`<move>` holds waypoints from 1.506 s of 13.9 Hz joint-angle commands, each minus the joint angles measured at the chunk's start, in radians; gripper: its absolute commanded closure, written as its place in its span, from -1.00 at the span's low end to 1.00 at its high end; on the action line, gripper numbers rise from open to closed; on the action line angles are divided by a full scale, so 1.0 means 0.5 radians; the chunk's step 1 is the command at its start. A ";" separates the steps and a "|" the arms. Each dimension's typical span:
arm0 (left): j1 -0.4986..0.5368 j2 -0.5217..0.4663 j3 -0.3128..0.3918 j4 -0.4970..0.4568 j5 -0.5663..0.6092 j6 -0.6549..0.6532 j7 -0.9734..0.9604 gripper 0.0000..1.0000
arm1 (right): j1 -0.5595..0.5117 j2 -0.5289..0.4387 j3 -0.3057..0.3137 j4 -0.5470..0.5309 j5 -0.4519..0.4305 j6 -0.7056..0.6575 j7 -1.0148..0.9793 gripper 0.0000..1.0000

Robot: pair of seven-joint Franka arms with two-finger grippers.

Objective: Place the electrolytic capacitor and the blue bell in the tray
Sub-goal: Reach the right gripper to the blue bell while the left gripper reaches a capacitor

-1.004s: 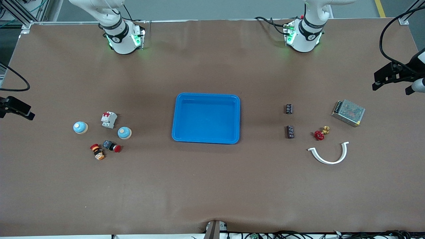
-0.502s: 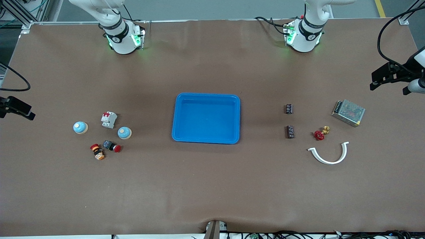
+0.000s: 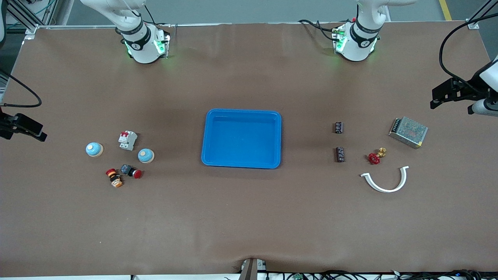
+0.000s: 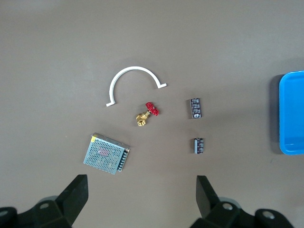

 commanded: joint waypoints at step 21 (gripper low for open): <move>0.029 -0.537 -0.122 -1.395 -0.046 0.754 -0.204 -1.00 | 0.289 0.254 0.005 -0.716 0.167 0.539 0.380 -1.00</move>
